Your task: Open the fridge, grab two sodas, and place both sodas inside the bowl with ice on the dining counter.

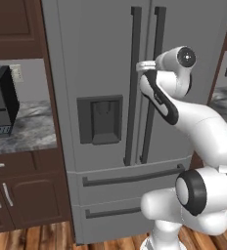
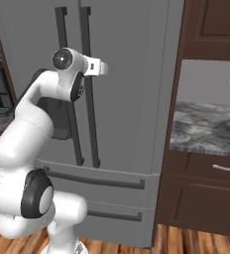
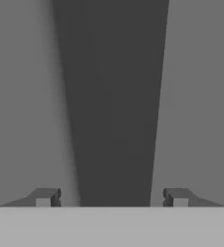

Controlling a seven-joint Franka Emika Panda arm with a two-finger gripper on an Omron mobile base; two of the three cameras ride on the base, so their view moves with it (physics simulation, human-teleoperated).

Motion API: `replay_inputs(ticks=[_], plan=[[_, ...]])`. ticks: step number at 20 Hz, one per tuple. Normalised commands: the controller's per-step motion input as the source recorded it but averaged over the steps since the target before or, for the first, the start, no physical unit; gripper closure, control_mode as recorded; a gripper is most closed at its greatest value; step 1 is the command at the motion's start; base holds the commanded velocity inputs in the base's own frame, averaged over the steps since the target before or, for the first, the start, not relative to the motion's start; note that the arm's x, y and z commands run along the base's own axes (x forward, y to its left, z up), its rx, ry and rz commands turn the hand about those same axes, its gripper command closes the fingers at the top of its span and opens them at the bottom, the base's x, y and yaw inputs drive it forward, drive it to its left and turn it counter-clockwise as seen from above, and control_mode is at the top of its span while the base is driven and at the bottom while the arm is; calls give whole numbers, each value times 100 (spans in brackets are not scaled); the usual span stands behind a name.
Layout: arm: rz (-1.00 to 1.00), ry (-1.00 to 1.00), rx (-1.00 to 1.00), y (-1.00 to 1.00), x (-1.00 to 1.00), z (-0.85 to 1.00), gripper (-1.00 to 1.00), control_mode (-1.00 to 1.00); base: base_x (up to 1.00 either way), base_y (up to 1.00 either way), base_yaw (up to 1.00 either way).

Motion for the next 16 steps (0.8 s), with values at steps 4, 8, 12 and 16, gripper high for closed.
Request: replay_inputs(ticks=[4,8,12,16], plan=[[0,6,-2,0,20,0,100,-100,0,0,0],[-1,4,0,-30,-17,2,100,-100,0,0,0],[-9,2,7,-64,-65,19,100,-100,0,0,0],[-12,2,6,-62,-75,29,100,-100,0,0,0]])
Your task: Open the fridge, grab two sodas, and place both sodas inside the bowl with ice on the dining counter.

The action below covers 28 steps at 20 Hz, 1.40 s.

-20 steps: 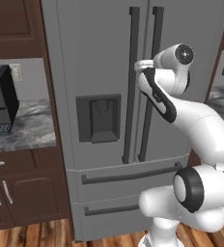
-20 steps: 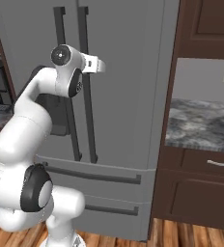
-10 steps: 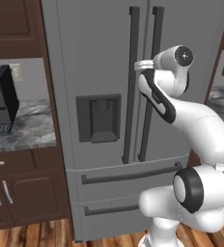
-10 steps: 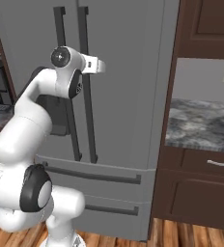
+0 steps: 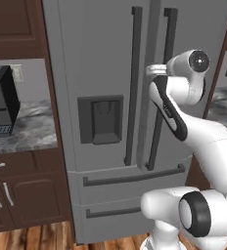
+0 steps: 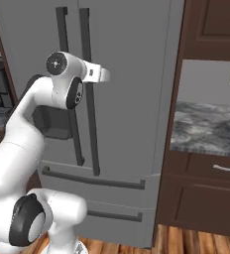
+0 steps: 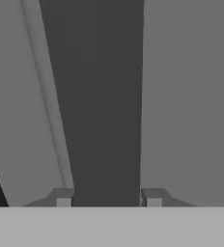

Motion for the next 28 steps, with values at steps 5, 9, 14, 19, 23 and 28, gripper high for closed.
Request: replay_inputs(ticks=[5,9,14,19,23,28], plan=[[-18,2,6,-72,-80,27,100,-100,0,0,0],[-21,0,6,-86,-79,19,100,-100,0,0,0],[-17,0,2,-82,-81,20,100,-100,0,0,0],[-10,0,0,-57,-92,5,-100,-100,0,0,0],[4,-6,-5,-7,-100,-33,-100,-100,0,0,0],[5,-8,0,-2,-100,0,-100,-100,0,0,0]])
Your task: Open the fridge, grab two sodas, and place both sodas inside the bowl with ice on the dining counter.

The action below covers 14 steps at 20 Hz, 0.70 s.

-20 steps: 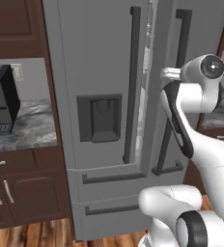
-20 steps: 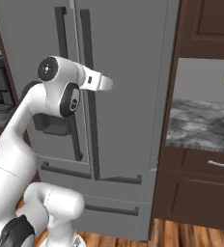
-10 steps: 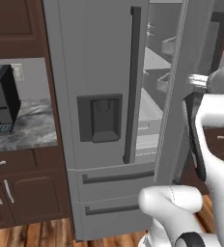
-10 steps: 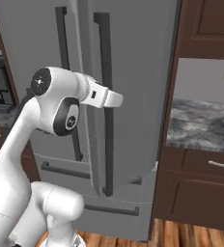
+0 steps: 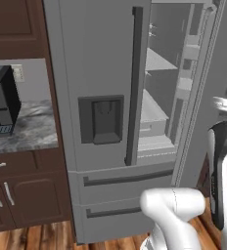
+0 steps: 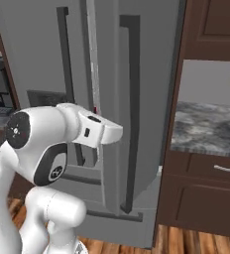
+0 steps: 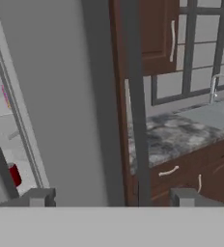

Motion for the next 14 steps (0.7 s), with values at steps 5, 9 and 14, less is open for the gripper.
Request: replay_inputs(ticks=[5,9,14], plan=[[1,-1,-7,62,-67,28,-100,-100,0,0,0],[0,0,-13,99,-18,63,-100,-100,0,0,0],[-18,8,-12,53,9,37,-100,-100,0,0,0]])
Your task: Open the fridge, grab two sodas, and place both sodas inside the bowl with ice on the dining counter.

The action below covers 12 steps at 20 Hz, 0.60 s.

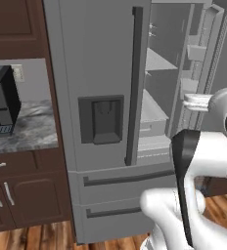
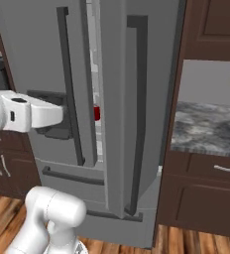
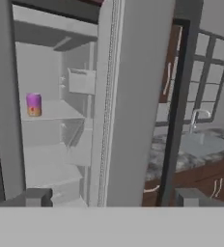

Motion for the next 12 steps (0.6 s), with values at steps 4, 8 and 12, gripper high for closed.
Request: replay_inputs(ticks=[4,8,12], plan=[[-28,28,-21,6,75,0,-100,-100,0,0,0],[-17,40,-31,43,98,-1,-100,-100,0,0,0],[-11,28,-25,14,88,-8,-100,-100,0,0,0]])
